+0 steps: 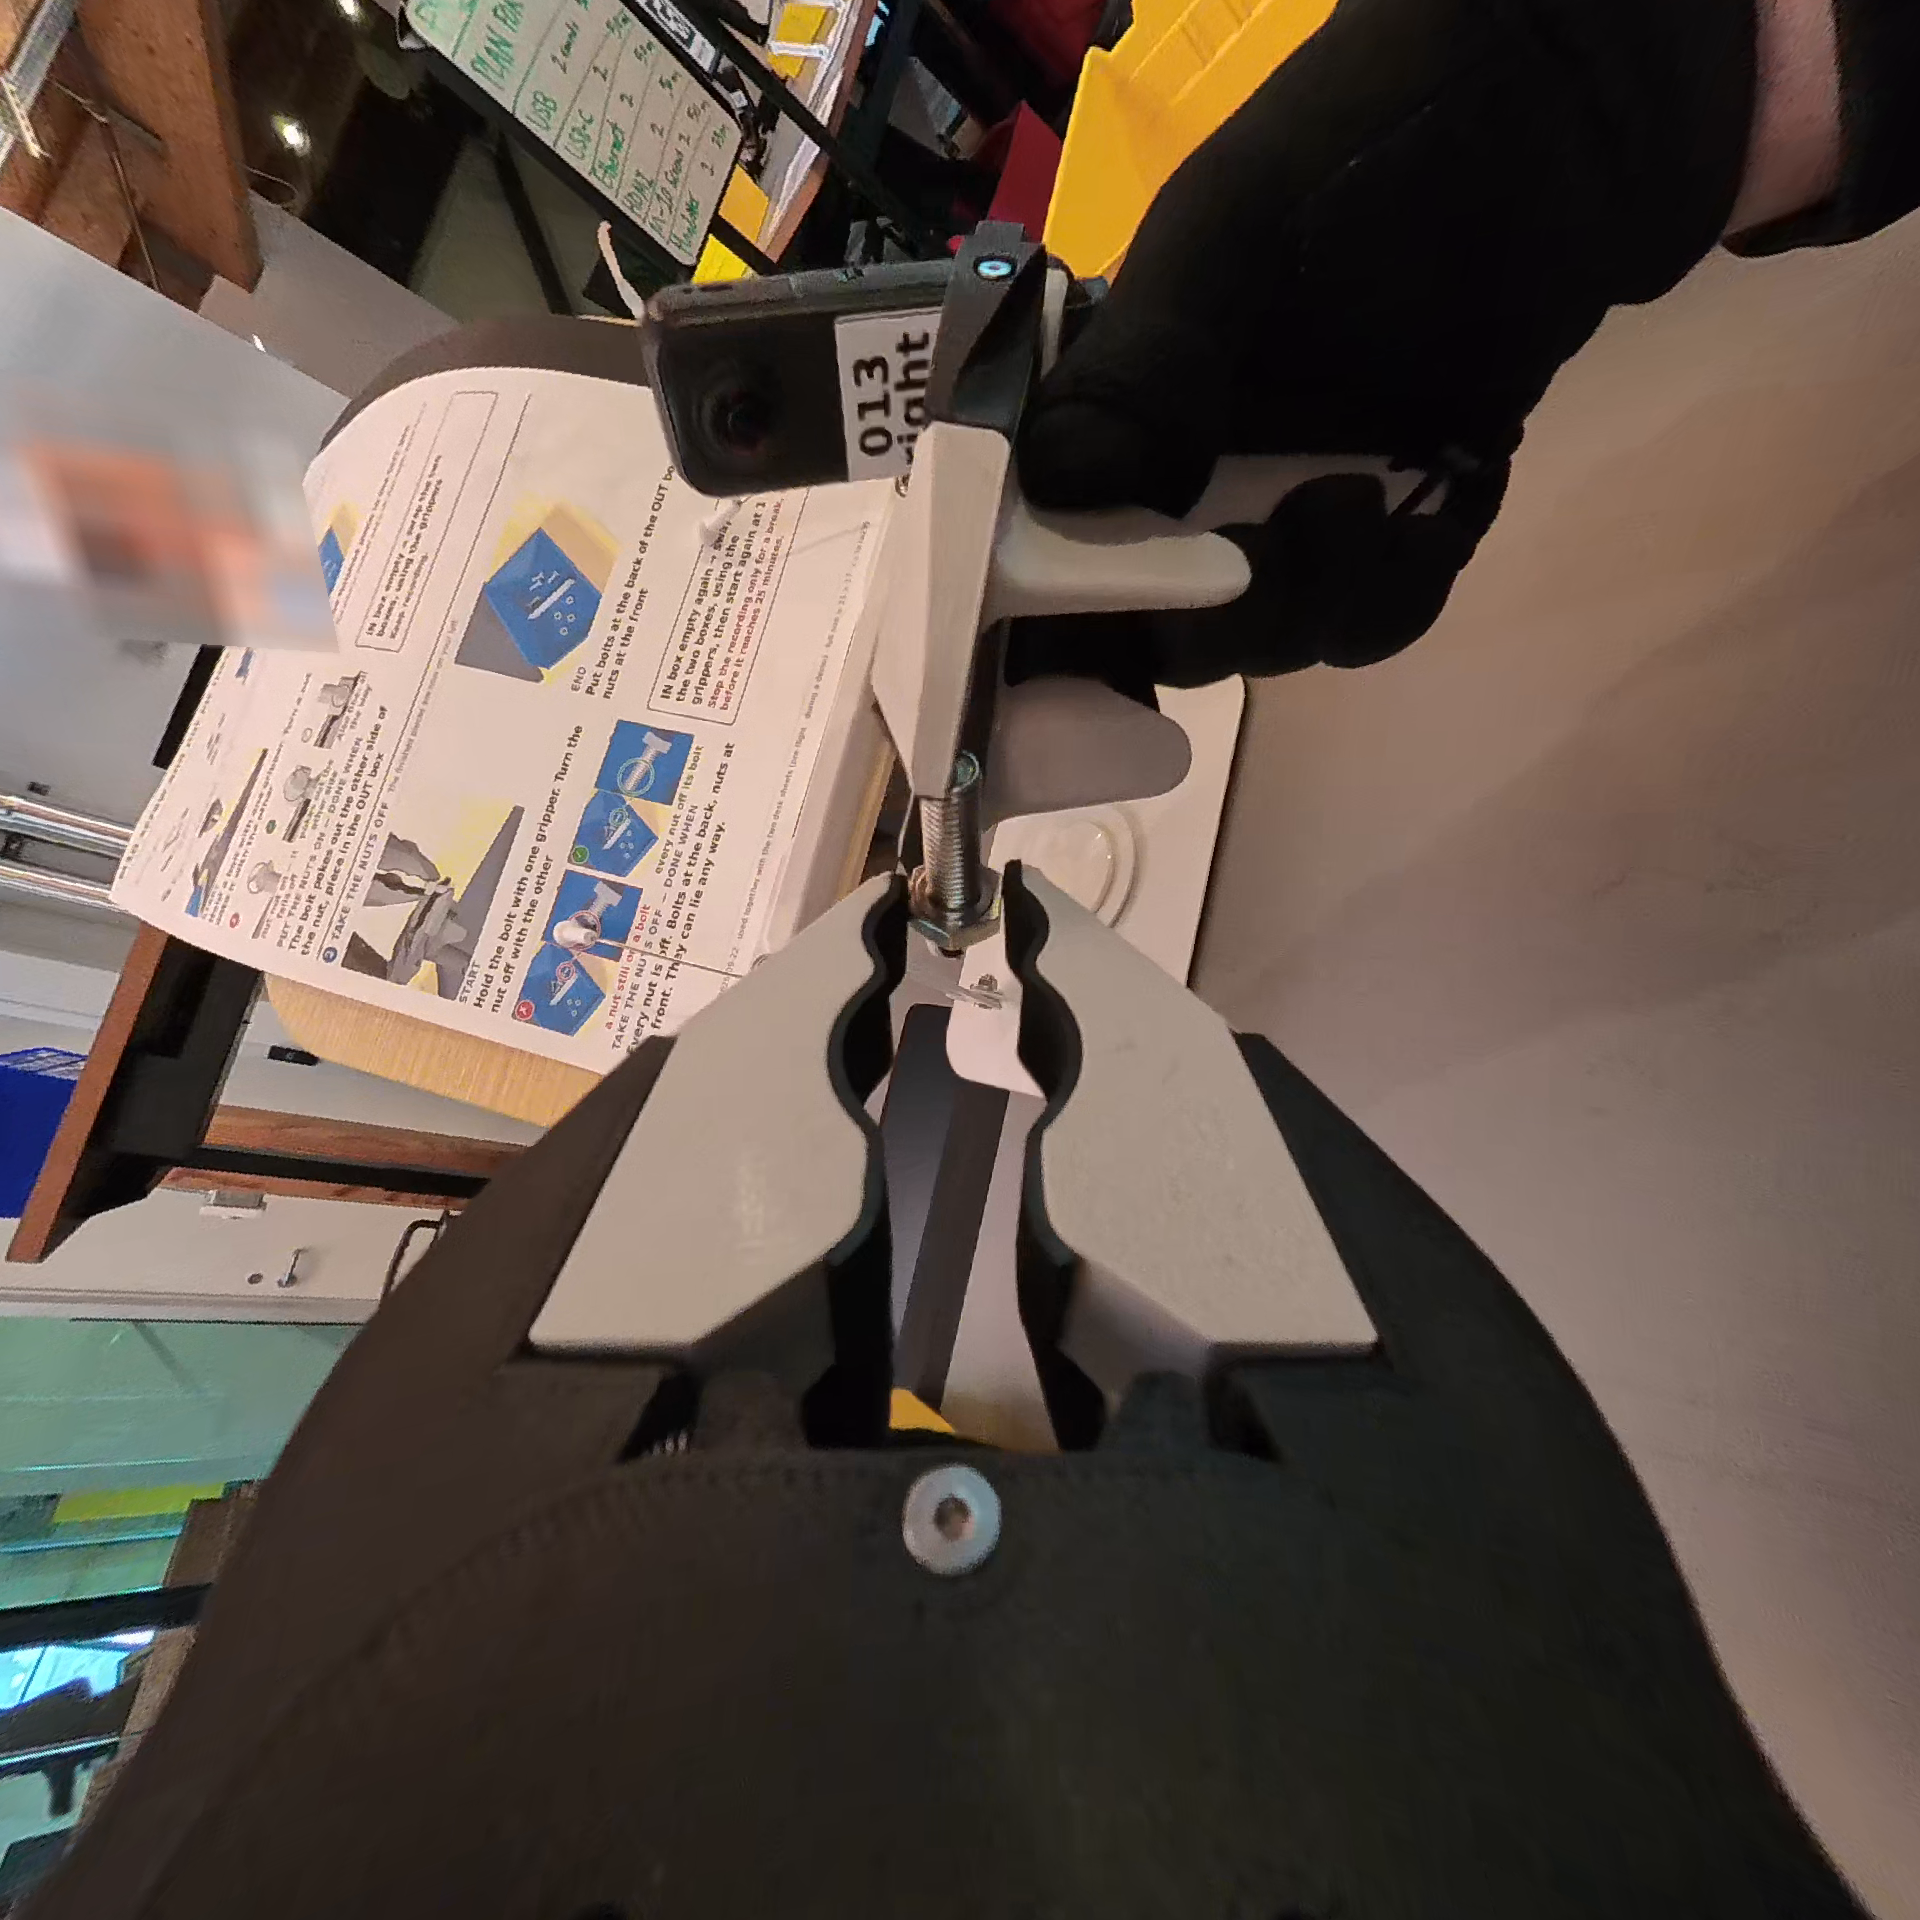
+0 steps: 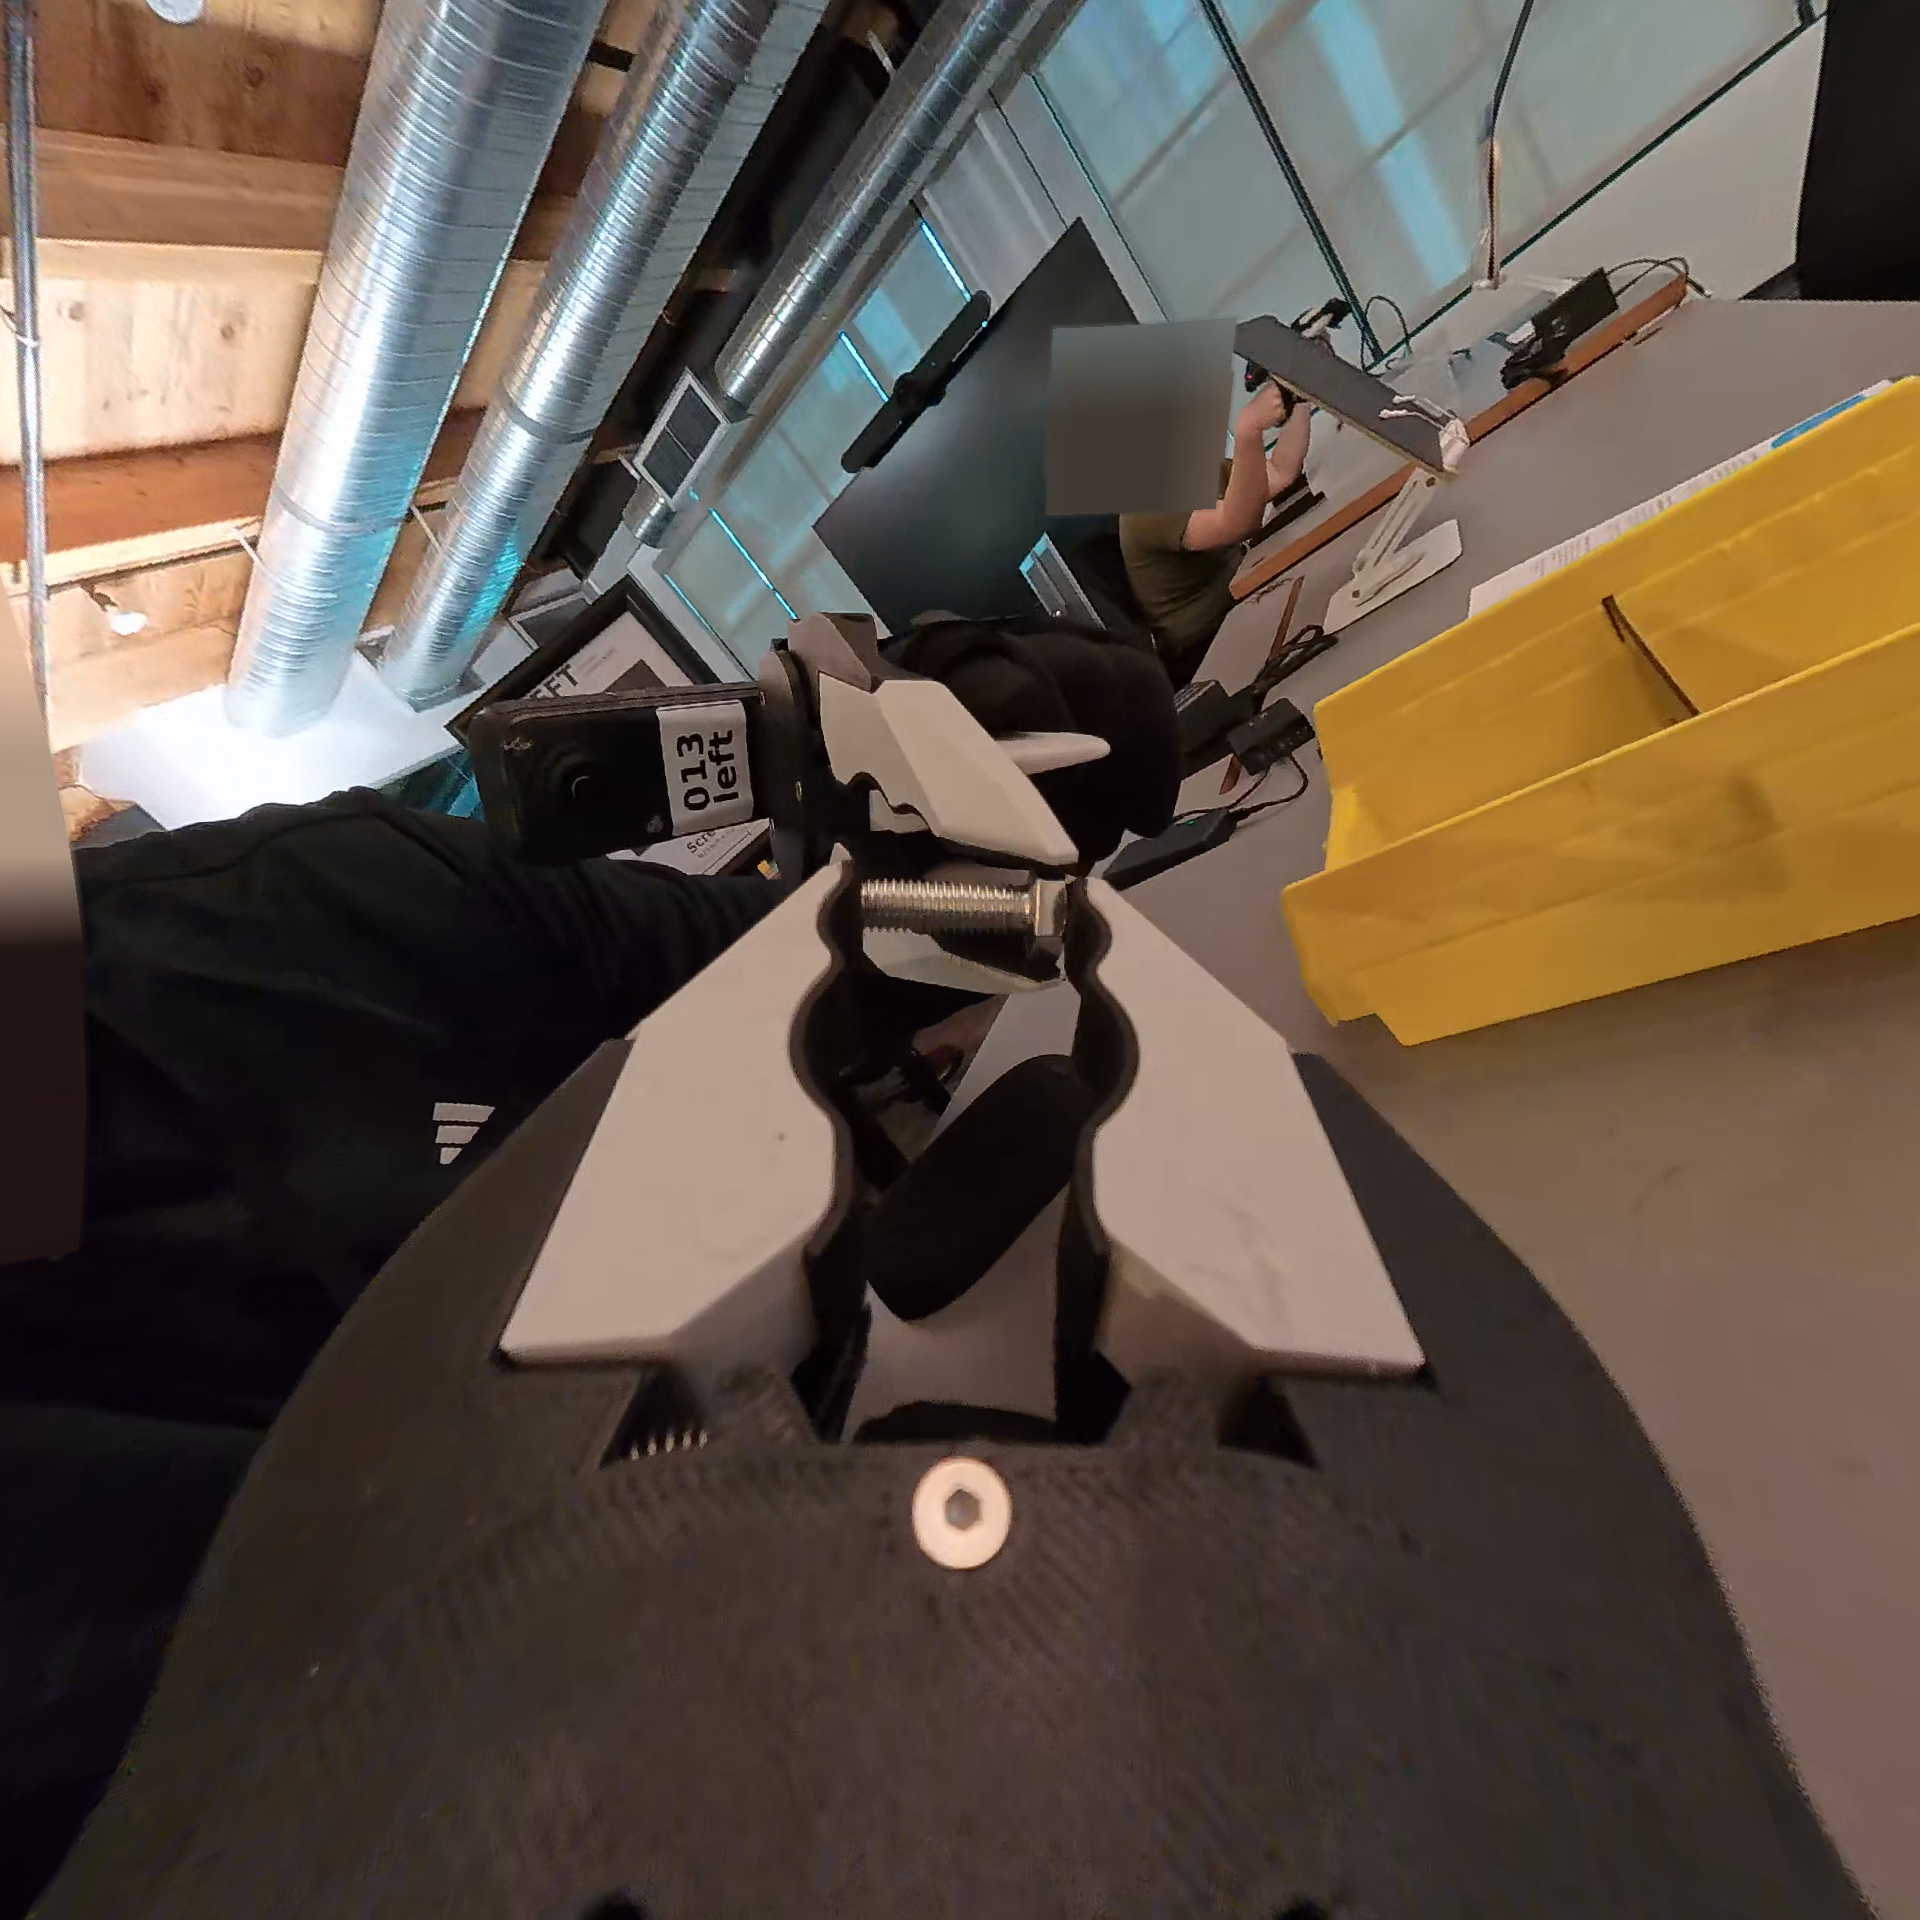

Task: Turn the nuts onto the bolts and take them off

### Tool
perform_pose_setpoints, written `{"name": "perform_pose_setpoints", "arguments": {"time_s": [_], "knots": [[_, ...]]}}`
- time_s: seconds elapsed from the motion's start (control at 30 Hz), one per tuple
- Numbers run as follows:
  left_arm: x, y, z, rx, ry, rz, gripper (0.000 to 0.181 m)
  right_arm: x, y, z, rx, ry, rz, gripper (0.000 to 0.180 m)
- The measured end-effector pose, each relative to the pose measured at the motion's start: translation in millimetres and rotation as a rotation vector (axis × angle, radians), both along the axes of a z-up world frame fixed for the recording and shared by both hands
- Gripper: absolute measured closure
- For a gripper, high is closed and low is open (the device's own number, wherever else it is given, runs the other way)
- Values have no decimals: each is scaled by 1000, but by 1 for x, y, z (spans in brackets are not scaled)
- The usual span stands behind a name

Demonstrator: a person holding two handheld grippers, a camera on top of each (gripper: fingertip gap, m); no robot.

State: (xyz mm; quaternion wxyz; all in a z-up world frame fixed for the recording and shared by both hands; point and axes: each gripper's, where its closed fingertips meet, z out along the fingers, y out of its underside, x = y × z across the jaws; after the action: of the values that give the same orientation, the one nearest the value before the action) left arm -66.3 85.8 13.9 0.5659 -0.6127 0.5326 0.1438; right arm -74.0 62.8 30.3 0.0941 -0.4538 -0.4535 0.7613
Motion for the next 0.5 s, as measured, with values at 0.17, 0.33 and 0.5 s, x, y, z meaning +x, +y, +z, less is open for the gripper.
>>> {"name": "perform_pose_setpoints", "arguments": {"time_s": [0.17,0.33,0.5], "knots": [[-2,2,-3,-37,-15,18,164,-3,6,0,35,18,-56,126],[-3,2,-9,-227,-197,16,164,8,23,11,348,120,-240,141],[0,0,-5,-392,-387,-37,165,11,10,7,728,170,-293,153]]}}
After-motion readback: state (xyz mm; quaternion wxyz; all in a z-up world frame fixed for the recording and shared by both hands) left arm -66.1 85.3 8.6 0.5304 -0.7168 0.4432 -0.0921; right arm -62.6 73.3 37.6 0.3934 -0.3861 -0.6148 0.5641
